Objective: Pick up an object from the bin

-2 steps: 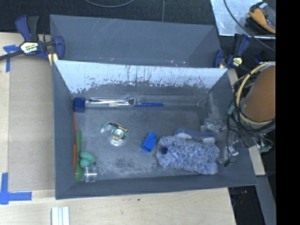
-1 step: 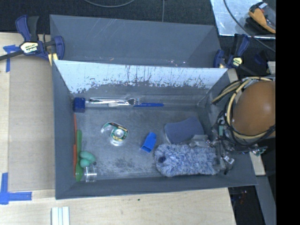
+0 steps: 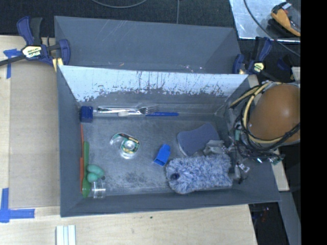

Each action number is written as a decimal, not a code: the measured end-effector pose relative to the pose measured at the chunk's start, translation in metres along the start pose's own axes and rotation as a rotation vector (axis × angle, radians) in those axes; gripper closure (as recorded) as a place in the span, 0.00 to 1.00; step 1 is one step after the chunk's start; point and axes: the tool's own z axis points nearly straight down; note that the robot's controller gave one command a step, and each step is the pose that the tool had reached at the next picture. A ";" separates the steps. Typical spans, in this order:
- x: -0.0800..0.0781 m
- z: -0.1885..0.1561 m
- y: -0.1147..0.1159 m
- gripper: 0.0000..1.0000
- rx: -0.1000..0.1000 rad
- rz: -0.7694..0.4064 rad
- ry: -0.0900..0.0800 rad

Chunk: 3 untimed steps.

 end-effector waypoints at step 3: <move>-0.009 -0.017 0.003 1.00 0.010 -0.394 0.009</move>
Offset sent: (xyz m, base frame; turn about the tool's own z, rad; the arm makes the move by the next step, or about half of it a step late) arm 0.0000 0.0000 0.0000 0.0000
